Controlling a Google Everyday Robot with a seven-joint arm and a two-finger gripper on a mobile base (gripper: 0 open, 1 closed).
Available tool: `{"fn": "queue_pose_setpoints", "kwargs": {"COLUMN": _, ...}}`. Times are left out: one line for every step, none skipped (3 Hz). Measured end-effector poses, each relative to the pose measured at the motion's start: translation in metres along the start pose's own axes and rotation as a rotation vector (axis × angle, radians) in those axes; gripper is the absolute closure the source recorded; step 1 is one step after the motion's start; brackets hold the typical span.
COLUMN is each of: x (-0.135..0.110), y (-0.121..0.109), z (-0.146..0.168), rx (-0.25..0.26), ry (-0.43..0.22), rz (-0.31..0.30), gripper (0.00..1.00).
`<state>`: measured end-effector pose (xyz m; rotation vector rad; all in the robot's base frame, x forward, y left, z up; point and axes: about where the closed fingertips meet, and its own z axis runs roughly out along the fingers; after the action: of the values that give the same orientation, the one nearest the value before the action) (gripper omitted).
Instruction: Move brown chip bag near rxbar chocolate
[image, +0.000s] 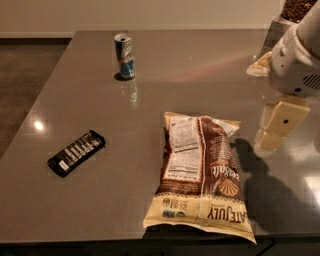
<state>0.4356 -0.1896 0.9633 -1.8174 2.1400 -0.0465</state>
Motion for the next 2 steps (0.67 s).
{"fn": "queue_pose_setpoints", "kwargs": {"x": -0.02, "y": 0.01, "z": 0.018, "rx": -0.042, "ry": -0.037, "rz": -0.086, "gripper": 0.0}}
{"fn": "queue_pose_setpoints", "kwargs": {"x": -0.042, "y": 0.019, "z": 0.049, "rx": -0.108, "ry": -0.049, "rz": -0.18, "gripper": 0.0}}
